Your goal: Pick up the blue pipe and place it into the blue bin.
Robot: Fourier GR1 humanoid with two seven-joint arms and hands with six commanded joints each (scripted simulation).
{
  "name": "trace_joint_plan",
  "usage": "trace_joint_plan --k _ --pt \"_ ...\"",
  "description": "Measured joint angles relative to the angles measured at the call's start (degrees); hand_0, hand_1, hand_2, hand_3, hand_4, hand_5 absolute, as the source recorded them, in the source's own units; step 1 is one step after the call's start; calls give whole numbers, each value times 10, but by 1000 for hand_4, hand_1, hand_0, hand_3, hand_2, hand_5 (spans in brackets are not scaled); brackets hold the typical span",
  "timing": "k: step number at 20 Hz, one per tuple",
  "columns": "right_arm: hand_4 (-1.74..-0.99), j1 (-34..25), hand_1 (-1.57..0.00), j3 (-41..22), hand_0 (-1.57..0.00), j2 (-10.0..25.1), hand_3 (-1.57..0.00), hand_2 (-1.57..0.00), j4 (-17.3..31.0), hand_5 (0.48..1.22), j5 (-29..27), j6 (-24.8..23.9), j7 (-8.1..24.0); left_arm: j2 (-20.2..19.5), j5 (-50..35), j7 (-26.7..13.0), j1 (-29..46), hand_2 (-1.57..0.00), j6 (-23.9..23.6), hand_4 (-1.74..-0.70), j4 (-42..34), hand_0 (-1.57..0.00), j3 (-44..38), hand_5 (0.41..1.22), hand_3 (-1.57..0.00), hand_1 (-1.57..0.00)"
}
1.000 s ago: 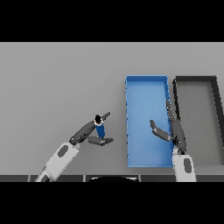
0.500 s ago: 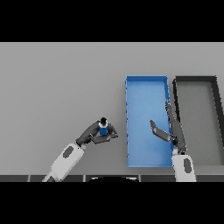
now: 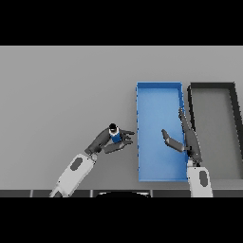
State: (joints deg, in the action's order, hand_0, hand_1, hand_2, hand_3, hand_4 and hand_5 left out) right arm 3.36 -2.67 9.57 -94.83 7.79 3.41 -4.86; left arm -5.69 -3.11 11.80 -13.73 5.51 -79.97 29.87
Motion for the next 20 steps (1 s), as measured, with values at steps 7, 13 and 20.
trace_joint_plan --k 7,13,20 --pt "-1161 10 1 -5 1 2 1 1 0 644 19 -8 -15 8 -5 -54 -30 -1564 27 -1467 -80 -1562 3 1218 -1564 -1563" --pt "-1139 53 1 -15 1 -26 1 1 -30 643 48 -50 -29 12 15 -74 -17 -1569 40 -1466 -81 -1569 2 1220 -1569 -1569" --pt "-1195 310 -2 -102 1 -181 1 -41 -179 648 187 -215 -61 23 21 -77 -23 -1571 58 -1467 -79 -1571 -11 1221 -1571 -1571"
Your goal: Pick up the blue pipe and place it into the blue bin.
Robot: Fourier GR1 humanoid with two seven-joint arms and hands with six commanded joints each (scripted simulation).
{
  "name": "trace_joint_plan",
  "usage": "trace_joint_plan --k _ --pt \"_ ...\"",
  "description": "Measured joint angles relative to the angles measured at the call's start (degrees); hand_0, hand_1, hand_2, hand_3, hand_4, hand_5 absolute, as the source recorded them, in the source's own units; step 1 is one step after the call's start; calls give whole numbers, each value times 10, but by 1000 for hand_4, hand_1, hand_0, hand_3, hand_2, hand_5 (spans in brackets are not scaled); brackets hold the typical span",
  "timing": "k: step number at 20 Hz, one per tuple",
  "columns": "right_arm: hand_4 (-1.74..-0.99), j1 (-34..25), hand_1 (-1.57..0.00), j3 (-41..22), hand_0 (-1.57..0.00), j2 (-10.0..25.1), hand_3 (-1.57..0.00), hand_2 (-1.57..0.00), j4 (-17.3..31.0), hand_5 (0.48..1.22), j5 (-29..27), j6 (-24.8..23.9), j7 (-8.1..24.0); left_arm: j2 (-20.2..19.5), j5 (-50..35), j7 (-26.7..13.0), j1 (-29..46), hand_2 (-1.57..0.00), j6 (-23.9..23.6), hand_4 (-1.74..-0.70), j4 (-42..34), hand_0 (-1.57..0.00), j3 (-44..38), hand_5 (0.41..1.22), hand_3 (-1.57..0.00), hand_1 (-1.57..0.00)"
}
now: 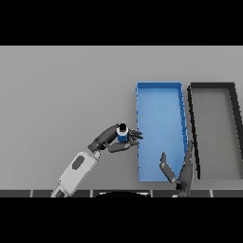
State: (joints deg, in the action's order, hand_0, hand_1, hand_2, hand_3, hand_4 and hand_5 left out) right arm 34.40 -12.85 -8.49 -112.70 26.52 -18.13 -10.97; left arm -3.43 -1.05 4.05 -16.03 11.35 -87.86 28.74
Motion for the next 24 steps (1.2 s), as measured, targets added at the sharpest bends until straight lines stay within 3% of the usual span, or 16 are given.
trace_joint_plan --k 1,3,6,9,14,20,24 --pt "-1198 9 -12 -8 1 1 0 -67 -22 641 -31 19 -32 2 0 3 5 -1571 5 -1467 -1 -1571 0 1221 -1571 -1571" --pt "-1209 15 -25 -24 1 15 -1 -106 -60 609 -103 85 -43 2 3 4 5 -1571 11 -1467 -3 -1571 -4 1221 -1571 -1571" --pt "-1228 -22 -18 -35 1 55 0 -117 -85 588 -141 170 90 13 16 2 8 -1571 15 -1467 -1 -1571 -2 1221 -1571 -1571" --pt "-1255 -97 -9 -35 1 90 0 -104 -113 560 -168 230 168 20 18 -9 7 -1571 21 -1467 -4 -1571 -7 1221 -1571 -1571" --pt "-1296 -237 -2 -60 1 114 1 -53 -131 556 -156 271 298 26 32 -20 -5 -1571 28 -1467 -1 -1571 -21 1221 -1571 -1571" --pt "-1268 -363 0 -88 1 95 1 -46 -91 555 -172 308 381 32 38 2 -3 -1571 46 -1464 5 -1571 -34 1221 -1571 -1571" --pt "-1223 -451 -16 -92 -7 84 1 -66 -73 540 -178 321 401 36 27 -11 2 -1571 70 -1469 11 -1571 -44 1221 -1571 -1571"
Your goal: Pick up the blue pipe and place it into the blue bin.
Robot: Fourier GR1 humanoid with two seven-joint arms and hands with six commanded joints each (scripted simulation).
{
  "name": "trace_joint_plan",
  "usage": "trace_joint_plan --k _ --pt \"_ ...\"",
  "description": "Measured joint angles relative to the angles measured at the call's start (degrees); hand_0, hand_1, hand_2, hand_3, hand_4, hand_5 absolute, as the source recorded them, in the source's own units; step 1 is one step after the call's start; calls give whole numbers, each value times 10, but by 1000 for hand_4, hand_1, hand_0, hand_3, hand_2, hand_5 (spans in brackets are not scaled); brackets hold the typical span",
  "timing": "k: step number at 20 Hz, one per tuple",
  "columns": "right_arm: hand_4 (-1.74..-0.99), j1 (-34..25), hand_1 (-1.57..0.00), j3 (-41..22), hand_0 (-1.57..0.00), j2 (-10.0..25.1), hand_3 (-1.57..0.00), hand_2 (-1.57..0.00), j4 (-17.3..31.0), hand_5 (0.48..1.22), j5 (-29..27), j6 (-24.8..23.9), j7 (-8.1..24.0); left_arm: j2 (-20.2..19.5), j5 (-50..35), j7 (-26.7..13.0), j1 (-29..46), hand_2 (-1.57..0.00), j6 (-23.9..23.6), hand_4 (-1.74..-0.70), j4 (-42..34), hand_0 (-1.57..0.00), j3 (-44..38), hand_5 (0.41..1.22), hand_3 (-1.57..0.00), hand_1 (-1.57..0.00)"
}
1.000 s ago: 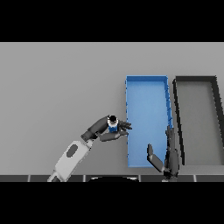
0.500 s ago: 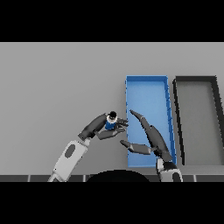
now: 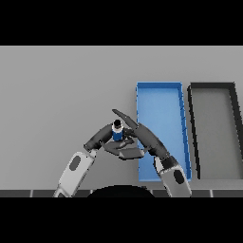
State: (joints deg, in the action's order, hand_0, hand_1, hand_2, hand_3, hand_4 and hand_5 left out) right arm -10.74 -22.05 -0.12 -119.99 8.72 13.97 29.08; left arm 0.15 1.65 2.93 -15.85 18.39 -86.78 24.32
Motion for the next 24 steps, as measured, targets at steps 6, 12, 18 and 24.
trace_joint_plan --k 6,12,18,24 --pt "-1204 -92 -108 29 -69 1 -44 -166 39 497 -32 23 45 6 23 6 8 -1571 8 -1465 -2 -1571 -9 1221 -1571 -1571" --pt "-1514 -127 -1015 22 -1015 -13 -872 -1042 81 550 -39 39 44 18 40 -32 6 -1571 7 -1645 -7 -1571 -13 1221 -1571 -1571" --pt "-1665 -122 -1425 9 -1425 -27 -1304 -1432 93 987 -55 20 21 34 14 -4 16 -1571 31 -1713 -5 -1571 -31 1221 -1464 -1571" --pt "-1721 -126 -1533 -13 -1533 -22 -1501 -1535 99 1160 -41 -6 -11 39 20 -15 14 -1571 33 -1731 -14 -1571 -37 1221 -1426 -1571"
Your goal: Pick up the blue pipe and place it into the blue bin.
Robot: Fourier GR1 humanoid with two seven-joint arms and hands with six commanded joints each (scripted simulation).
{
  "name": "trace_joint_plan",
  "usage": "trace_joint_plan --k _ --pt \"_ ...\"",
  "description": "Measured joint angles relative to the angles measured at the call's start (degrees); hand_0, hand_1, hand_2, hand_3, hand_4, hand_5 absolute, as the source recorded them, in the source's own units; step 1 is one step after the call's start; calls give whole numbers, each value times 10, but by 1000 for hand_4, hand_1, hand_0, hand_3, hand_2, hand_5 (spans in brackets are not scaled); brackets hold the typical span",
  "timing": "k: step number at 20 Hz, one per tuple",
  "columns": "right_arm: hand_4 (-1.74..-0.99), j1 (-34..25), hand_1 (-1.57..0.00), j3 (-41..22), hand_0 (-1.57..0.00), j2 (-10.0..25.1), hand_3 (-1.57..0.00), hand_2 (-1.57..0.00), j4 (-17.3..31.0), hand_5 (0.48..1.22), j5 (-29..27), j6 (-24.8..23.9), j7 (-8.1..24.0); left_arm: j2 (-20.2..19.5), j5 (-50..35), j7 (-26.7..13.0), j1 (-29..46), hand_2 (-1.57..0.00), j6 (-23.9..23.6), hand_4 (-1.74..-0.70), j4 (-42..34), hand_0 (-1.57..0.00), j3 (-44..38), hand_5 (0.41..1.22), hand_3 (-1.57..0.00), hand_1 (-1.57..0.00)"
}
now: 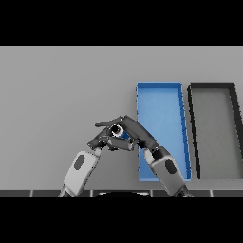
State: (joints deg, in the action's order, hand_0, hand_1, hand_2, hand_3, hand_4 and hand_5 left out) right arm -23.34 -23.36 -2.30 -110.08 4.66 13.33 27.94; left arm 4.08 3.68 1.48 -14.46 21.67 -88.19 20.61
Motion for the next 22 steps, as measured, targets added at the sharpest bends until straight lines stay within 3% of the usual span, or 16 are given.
trace_joint_plan --k 3,4,5,8,10,13,15,16,19,22 --pt "-1731 14 -1551 -6 -1551 -3 -1535 -1552 0 1190 10 -18 -26 -3 18 6 -1 -1571 -5 -1724 -1 -1571 -1 1221 -1454 -1571" --pt "-1733 13 -1555 -7 -1555 -1 -1542 -1556 -1 1196 12 -21 -32 -7 33 19 1 -1293 -16 -1599 -5 -1462 1 1221 -1166 -1342" --pt "-1734 10 -1558 -10 -1558 -1 -1548 -1559 -1 1201 18 -26 -31 -9 47 16 1 -1034 -21 -1475 -10 -1169 2 1221 -933 -1073" --pt "-1738 7 -1565 -11 -1565 -1 -1559 -1565 -6 1211 11 -32 -12 -20 48 17 1 -529 27 -1206 -10 -598 -1 1221 -477 -549" --pt "-1739 0 -1567 -12 -1567 -6 -1563 -1567 0 1214 15 -40 13 -20 68 5 -7 -338 39 -1085 -3 -383 -4 1029 -305 -351" --pt "-1740 2 -1569 -19 -1569 -2 -1567 -1569 -3 1218 28 -46 -4 -20 67 -30 -1 -173 33 -996 -7 -195 -11 770 -156 -179" --pt "-1740 10 -1570 -19 -1570 5 -1569 -1570 -13 1219 28 -47 -16 -20 61 -26 7 -110 36 -970 -3 -125 -12 647 -99 -114" --pt "-1740 4 -1570 -16 -1570 4 -1569 -1570 -6 1219 26 -46 -11 -10 58 -49 10 -88 35 -969 -5 -100 -9 603 -79 -91" --pt "-1741 10 -1570 -13 -1570 -2 -1570 -1570 -2 1220 11 -49 -19 -9 63 -58 11 -45 26 -947 -8 -50 -11 513 -40 -46" --pt "-1741 -3 -1571 3 -1571 -18 -1570 -1571 -11 1221 -30 -56 -11 -12 71 -58 12 -22 20 -922 -7 -25 -11 482 -20 -23"
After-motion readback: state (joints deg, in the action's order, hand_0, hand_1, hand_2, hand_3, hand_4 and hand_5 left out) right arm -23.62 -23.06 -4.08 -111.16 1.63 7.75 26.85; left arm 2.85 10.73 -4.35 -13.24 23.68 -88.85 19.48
